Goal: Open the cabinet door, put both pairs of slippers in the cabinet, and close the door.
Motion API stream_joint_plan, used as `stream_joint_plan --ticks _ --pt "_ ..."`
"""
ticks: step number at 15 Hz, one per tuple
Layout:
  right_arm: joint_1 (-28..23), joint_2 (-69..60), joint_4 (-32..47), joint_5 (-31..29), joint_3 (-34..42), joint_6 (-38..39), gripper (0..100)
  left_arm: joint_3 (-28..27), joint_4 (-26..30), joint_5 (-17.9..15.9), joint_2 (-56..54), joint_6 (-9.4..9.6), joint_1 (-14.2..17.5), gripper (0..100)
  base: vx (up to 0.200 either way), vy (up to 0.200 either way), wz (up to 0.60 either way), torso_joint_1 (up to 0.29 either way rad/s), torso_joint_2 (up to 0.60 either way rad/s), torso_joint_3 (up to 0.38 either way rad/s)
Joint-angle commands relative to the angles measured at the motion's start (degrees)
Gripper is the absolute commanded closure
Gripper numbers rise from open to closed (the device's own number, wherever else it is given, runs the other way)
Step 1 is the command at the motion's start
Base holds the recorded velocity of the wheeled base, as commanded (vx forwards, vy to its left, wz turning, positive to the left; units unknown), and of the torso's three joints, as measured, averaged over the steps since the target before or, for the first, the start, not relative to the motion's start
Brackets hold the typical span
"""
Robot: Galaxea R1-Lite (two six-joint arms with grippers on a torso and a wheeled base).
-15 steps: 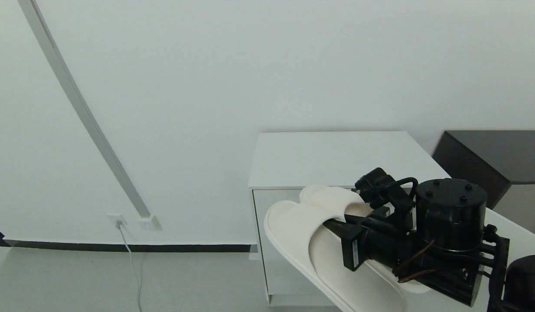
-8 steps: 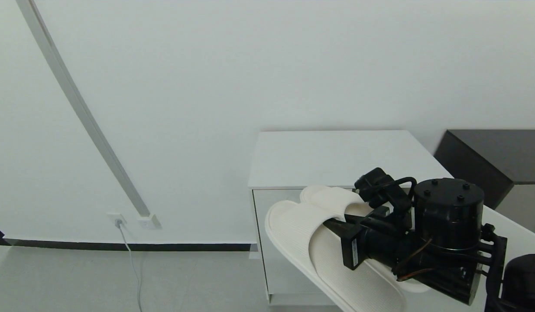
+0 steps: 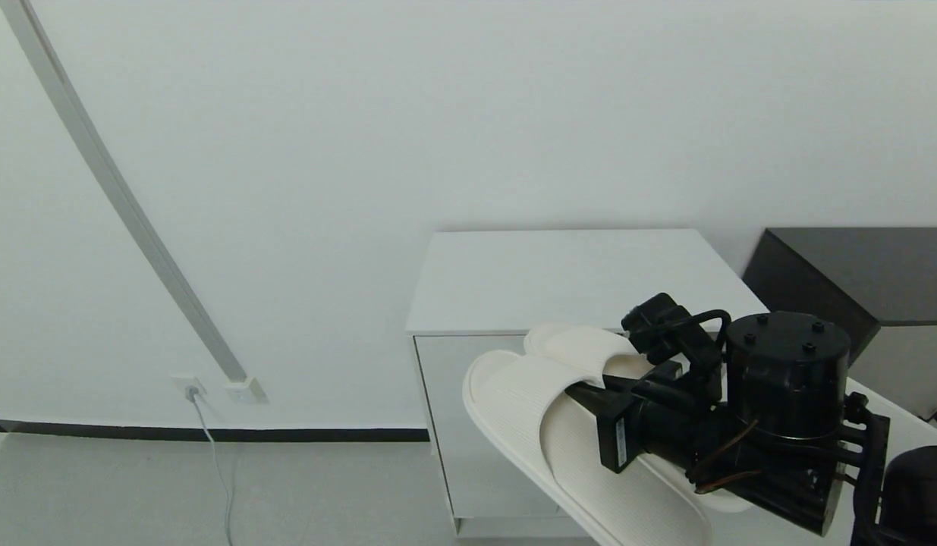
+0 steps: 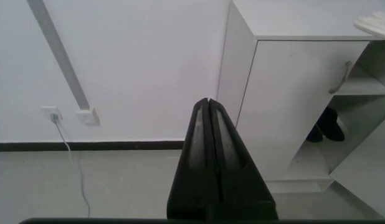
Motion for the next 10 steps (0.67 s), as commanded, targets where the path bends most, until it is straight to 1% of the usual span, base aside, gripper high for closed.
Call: stream_joint_plan --ticks 1,10 --pt "0.0 0.0 0.0 0.1 0.1 0.1 100 0.0 0.0 0.0 0.0 -0.06 0.0 100 0.0 -0.2 0.0 0.007 0.0 0.007" --pt "-0.6 -0.1 -0.1 0.0 0.1 0.5 100 0.0 0.0 0.2 0.0 -0.33 0.1 100 0.0 -0.2 0.0 0.001 0.0 0.003"
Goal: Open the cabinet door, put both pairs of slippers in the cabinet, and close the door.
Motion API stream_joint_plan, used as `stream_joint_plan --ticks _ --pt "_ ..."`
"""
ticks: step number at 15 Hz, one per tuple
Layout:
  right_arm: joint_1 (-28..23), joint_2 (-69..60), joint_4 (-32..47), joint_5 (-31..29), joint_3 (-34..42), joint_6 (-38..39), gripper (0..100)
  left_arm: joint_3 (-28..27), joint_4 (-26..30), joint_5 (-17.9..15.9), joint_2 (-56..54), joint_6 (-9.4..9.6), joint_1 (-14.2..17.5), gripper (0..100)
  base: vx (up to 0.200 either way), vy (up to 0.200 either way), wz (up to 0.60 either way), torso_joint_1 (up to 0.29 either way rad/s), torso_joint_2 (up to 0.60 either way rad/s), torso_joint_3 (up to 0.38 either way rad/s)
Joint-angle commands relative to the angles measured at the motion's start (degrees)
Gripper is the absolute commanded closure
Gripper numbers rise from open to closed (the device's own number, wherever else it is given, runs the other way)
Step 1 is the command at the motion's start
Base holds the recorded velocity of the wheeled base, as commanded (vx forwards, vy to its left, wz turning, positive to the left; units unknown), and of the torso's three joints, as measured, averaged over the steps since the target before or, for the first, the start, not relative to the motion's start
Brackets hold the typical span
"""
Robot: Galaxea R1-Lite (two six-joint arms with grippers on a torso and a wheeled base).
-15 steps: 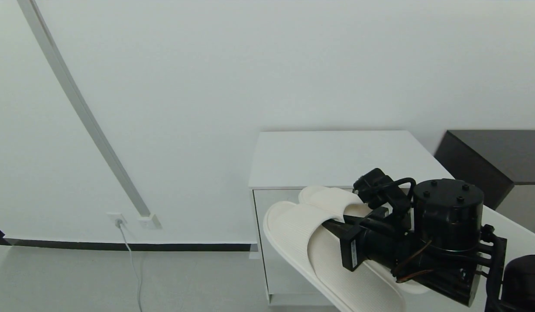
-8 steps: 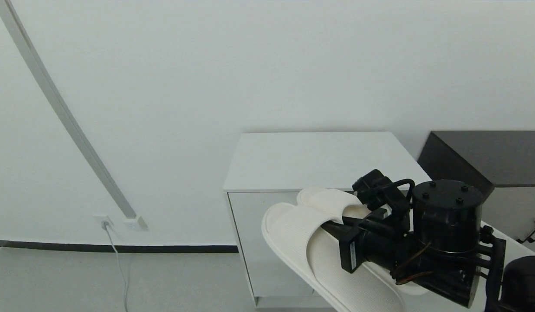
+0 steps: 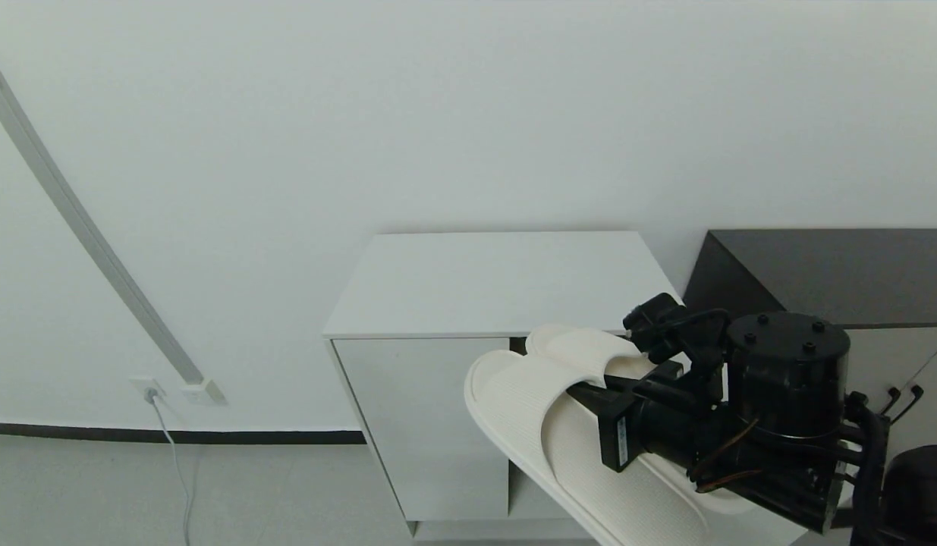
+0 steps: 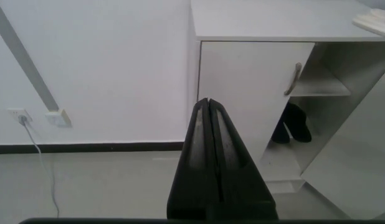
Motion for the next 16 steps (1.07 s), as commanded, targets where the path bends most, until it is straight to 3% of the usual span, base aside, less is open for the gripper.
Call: stream_joint_plan --ticks 1,16 --pt "-0.1 -0.1 0.0 0.0 0.2 0.0 100 0.0 0.0 0.0 0.0 -0.02 0.0 100 0.0 -0.2 0.0 0.007 0.01 0.007" --pt "-0.3 1.7 -4.1 0.0 3.3 -1.1 100 0.0 0.0 0.2 -0.1 0.15 0.1 100 0.0 0.0 0.0 0.0 0.0 0.0"
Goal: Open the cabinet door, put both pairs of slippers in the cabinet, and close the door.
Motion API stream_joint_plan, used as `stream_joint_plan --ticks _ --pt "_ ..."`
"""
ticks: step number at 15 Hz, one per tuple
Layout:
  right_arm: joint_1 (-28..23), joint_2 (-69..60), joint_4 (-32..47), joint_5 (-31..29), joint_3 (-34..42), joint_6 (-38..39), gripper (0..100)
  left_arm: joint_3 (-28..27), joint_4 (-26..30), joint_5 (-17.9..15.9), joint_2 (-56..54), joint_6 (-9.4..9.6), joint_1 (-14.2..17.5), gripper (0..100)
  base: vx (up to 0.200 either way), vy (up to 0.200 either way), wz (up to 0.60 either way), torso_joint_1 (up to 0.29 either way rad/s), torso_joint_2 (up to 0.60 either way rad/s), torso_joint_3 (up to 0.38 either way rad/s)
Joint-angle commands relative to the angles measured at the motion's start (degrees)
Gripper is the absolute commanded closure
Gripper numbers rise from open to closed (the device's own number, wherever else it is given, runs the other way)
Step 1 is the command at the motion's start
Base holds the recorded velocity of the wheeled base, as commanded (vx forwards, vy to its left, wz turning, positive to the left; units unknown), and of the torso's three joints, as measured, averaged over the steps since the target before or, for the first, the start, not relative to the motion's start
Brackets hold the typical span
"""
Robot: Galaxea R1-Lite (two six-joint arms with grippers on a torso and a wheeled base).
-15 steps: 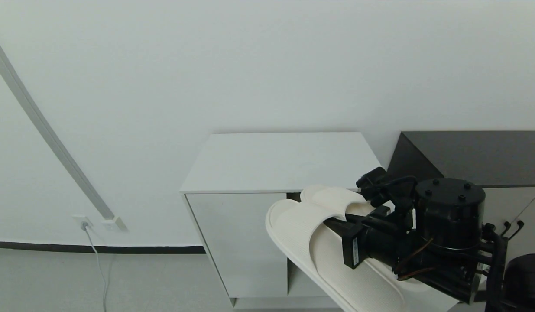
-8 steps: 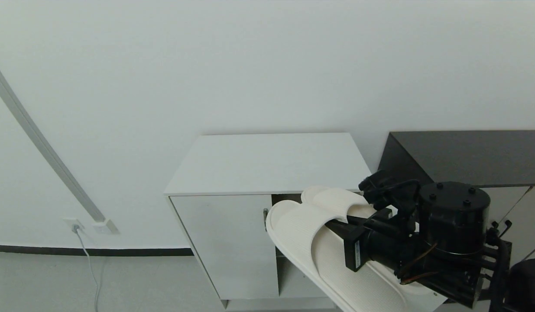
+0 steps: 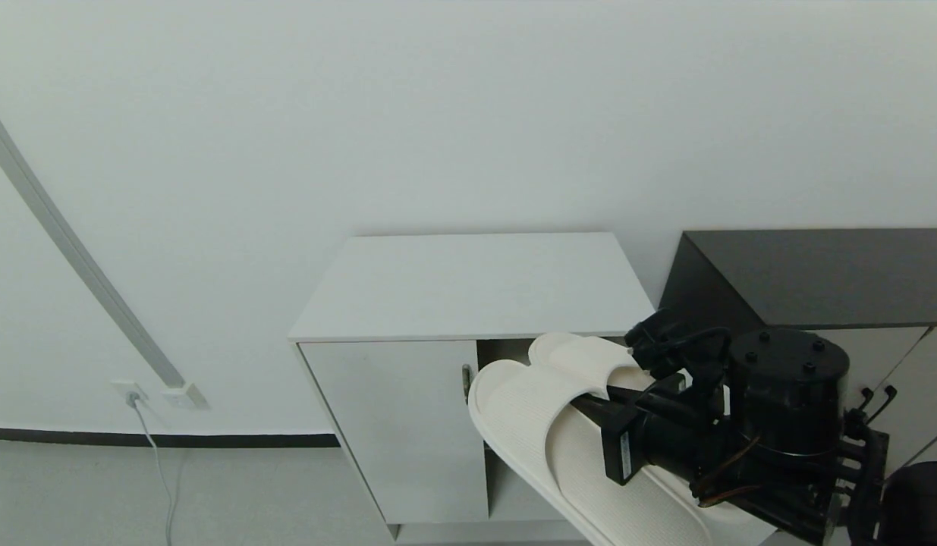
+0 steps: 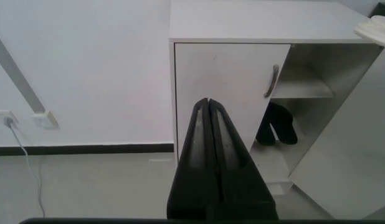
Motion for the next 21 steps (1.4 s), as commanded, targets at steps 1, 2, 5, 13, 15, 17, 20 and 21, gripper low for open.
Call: stream_joint_plan --ticks 1,2,5,13,15,17,20,21 --pt "0.0 0.6 0.0 0.0 0.0 0.1 100 0.0 0.1 0.0 0.0 0.01 0.0 100 0.0 0.0 0.0 0.0 0.0 0.0" --pt "0.0 0.6 0.0 0.1 0.0 0.1 100 0.0 0.0 -0.1 0.0 0.18 0.0 100 0.0 0.0 0.0 0.0 0.0 0.0" --pt "0.0 0.4 0.0 -0.1 0.2 0.1 100 0.0 0.0 -0.1 0.0 0.18 0.0 100 0.0 0.0 0.0 -0.131 0.27 0.157" --pt "-0.3 0.9 -3.9 0.2 2.4 -0.8 100 0.0 0.1 -0.1 0.0 0.18 0.1 100 0.0 0.0 0.0 -0.17 0.39 0.215" --pt "-0.3 0.7 -4.6 0.1 2.9 -0.8 100 0.0 0.1 -0.1 0.0 0.18 0.1 100 0.0 0.0 0.0 -0.22 0.54 0.312" --pt "-0.3 0.2 -4.6 0.1 3.4 -0.9 100 0.0 0.1 -0.1 0.0 0.18 0.0 100 0.0 0.0 0.0 -0.227 0.54 0.312" --pt "-0.1 0.2 -4.6 0.0 3.4 -1.1 100 0.0 0.1 -0.1 0.0 0.18 0.0 100 0.0 0.0 0.0 -0.221 0.54 0.318" --pt "-0.2 0.2 -4.6 0.1 3.5 -1.4 100 0.0 0.0 -0.1 0.0 0.18 0.1 100 0.0 0.0 0.0 -0.217 0.53 0.33"
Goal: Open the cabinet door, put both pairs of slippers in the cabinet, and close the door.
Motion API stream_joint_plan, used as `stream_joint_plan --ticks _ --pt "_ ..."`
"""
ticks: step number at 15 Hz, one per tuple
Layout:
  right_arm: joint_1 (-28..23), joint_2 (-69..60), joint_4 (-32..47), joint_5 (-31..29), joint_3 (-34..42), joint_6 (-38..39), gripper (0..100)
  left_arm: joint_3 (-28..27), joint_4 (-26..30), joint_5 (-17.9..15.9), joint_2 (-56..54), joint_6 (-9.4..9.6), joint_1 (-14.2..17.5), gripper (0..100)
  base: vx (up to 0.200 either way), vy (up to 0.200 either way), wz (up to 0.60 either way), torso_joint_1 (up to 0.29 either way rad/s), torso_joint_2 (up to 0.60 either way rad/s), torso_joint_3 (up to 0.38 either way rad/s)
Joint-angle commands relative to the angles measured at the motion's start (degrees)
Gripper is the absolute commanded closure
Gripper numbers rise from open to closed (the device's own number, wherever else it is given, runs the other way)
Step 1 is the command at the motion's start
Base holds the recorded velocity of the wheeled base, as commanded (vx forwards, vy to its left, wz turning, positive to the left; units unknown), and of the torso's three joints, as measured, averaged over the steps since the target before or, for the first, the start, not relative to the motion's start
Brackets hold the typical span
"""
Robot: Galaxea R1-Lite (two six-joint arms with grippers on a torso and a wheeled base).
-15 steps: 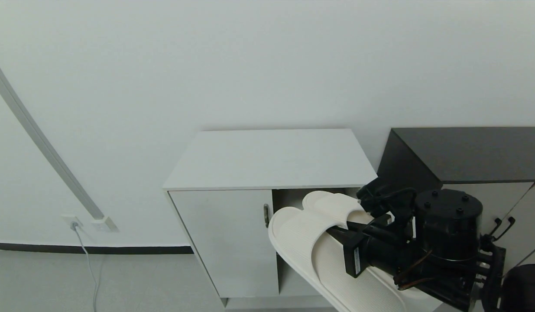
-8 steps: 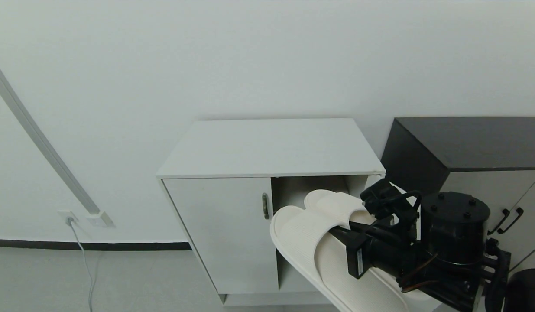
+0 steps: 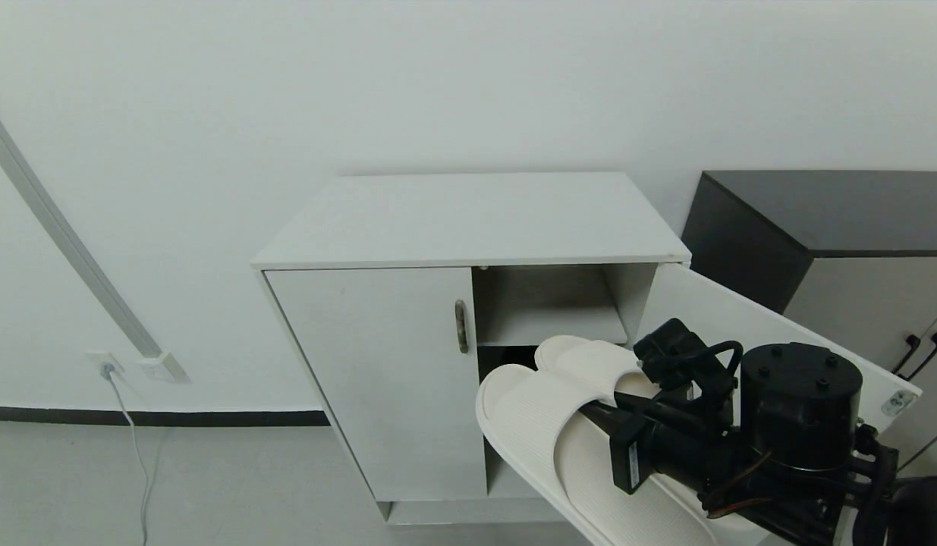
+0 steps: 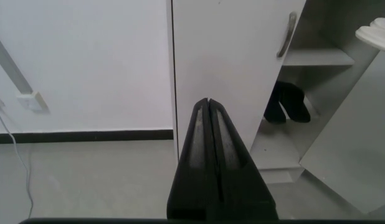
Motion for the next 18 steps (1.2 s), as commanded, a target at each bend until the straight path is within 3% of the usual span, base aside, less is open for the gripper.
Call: stream_joint_plan --ticks 1,11,18 --pt "0.1 -0.1 0.0 0.0 0.1 0.0 100 0.0 0.0 0.0 0.0 -0.04 -0.1 100 0.0 0.0 0.0 -0.217 0.53 0.32" --pt "0.0 0.6 -0.8 -0.1 0.1 0.0 100 0.0 0.0 0.0 0.0 -0.04 0.0 100 0.0 0.0 0.0 -0.17 0.49 0.321" --pt "0.0 0.7 -0.8 -0.2 0.5 0.0 100 0.0 0.0 0.0 0.0 -0.04 0.0 100 0.0 0.0 0.0 -0.091 0.46 0.357"
